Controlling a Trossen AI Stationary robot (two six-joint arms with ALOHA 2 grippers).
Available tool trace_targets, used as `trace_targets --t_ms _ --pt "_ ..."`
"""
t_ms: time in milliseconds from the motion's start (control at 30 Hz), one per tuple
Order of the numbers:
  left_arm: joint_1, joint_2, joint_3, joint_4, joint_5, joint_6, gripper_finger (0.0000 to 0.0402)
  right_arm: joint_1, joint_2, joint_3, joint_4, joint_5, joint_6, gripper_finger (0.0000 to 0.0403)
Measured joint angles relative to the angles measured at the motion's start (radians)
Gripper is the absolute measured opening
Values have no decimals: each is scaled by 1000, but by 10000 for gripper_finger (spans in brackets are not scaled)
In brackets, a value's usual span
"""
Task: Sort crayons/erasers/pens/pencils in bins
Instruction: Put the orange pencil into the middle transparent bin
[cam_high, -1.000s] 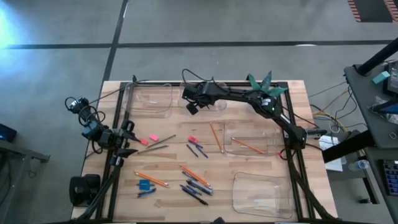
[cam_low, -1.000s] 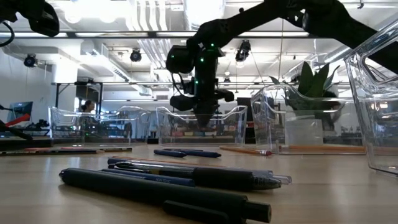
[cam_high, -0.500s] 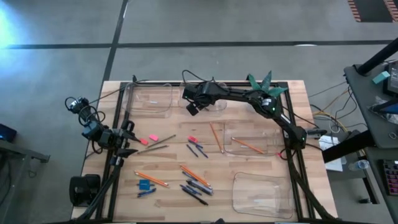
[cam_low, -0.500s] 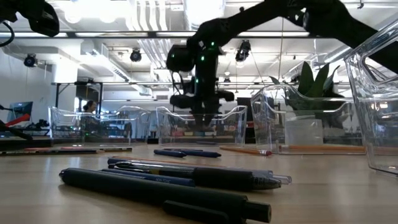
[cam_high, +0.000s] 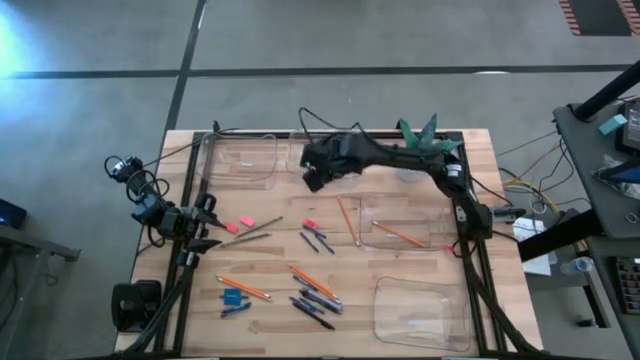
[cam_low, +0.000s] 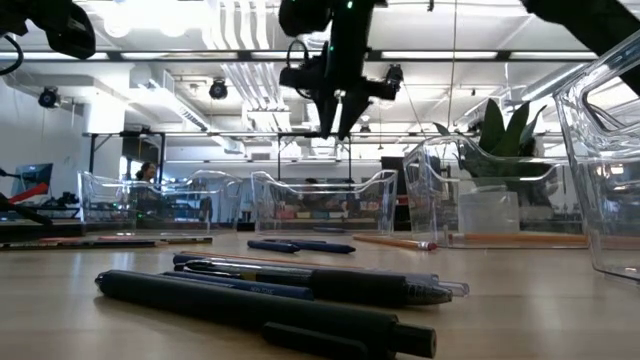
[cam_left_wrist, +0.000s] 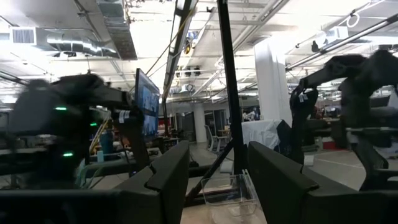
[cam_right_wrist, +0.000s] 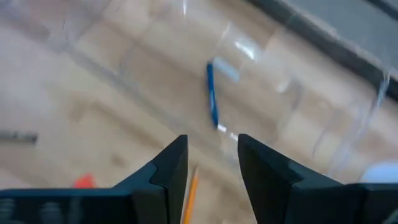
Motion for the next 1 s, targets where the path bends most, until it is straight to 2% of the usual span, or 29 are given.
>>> trace_targets --t_ms 233,367,567,1000 --pt "0 0 0 0 0 0 153 110 25 -11 -45 7 109 139" --pt "0 0 0 0 0 0 153 114 78 -27 -99 1 110 139" --pt "0 0 0 0 0 0 153 112 136 -64 -143 -73 98 139" --pt "0 0 0 0 0 0 153 113 142 -97 -145 -78 7 139"
